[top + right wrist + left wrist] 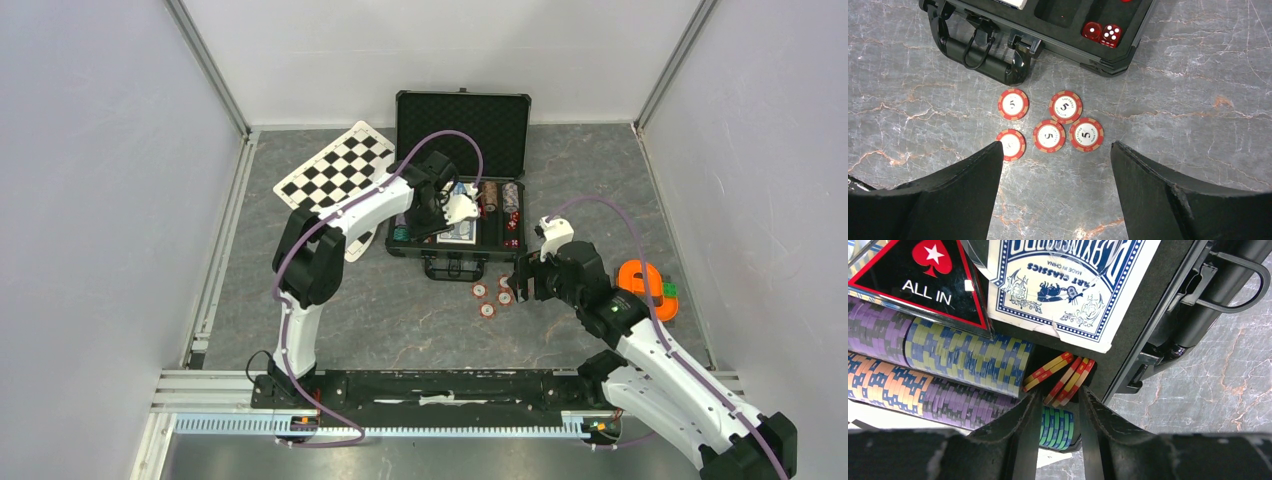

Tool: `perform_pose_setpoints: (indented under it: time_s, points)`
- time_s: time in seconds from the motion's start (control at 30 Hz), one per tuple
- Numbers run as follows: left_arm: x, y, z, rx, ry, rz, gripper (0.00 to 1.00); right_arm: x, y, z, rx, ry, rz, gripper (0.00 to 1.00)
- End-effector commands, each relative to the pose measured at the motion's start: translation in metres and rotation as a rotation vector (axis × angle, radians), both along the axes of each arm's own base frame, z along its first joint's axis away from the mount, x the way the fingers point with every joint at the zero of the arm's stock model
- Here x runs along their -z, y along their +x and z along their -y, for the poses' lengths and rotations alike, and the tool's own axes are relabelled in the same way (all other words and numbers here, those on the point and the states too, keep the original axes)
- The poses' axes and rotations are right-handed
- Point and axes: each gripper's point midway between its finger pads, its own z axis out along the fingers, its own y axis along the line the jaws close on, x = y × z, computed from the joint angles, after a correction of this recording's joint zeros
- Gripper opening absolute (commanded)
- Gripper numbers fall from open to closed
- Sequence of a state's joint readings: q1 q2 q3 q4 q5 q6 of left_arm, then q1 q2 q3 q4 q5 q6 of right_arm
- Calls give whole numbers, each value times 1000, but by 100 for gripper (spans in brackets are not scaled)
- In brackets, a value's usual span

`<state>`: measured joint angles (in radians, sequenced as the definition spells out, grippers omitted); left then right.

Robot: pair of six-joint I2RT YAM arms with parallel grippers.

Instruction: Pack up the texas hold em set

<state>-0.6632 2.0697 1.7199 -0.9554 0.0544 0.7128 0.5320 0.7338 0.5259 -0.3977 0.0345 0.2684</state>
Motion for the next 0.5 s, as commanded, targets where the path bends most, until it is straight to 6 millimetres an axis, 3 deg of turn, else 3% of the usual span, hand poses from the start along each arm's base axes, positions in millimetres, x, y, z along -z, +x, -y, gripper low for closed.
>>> perform_pose_setpoints:
  time_s: [0.0, 0.13, 0.47]
  points:
    - [0, -8, -6, 32, 35, -49, 40, -5, 3, -3, 1, 32, 26, 84]
    - [-4, -9, -7, 36, 34, -45, 47, -4, 2, -4, 0, 35, 23, 84]
    - [-5, -9, -8, 22, 39, -43, 45, -1, 1, -5, -6, 39, 16, 84]
